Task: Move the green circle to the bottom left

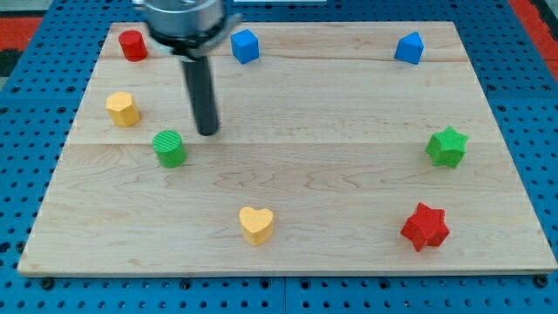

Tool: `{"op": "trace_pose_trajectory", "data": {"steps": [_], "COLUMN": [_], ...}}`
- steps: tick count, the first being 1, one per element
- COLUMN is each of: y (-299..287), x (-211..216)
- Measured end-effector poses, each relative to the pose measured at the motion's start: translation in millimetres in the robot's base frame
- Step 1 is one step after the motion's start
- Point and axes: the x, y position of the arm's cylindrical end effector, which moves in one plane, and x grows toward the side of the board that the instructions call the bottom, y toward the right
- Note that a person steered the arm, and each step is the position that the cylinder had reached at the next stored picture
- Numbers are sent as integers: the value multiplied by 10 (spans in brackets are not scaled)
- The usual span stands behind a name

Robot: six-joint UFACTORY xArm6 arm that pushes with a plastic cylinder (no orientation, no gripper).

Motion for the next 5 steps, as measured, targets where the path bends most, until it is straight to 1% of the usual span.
{"op": "trace_pose_trajectory", "data": {"steps": [1,2,3,5], "y": [-362,-505,-456,24], "x": [316,840,879,921]}}
